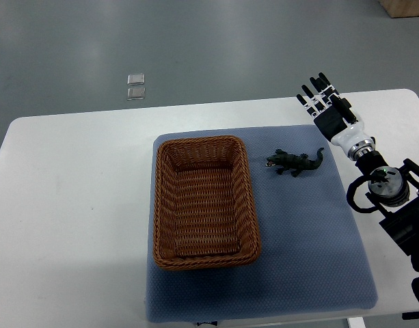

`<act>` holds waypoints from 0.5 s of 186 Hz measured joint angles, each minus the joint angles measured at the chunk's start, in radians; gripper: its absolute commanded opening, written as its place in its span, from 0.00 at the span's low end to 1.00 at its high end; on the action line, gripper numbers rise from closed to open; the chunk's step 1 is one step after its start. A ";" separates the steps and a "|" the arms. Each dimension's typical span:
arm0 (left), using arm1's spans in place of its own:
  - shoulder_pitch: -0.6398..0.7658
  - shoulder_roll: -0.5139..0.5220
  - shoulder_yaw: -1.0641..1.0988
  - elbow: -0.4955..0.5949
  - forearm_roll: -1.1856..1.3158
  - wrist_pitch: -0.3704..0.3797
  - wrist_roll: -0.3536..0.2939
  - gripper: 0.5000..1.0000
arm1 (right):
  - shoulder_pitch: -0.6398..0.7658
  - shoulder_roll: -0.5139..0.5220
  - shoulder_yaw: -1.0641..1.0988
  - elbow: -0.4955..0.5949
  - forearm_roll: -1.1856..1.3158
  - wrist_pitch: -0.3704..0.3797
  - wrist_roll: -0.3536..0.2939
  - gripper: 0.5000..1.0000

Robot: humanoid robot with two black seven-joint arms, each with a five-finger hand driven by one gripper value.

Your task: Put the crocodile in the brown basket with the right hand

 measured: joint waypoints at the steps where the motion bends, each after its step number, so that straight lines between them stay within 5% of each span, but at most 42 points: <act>1: 0.000 0.000 0.000 0.000 0.000 0.000 0.000 1.00 | 0.000 0.000 0.000 0.000 0.000 0.000 0.000 0.86; 93: 0.000 0.000 0.005 0.006 0.000 -0.007 0.000 1.00 | 0.031 -0.022 -0.028 0.002 -0.105 -0.029 -0.010 0.86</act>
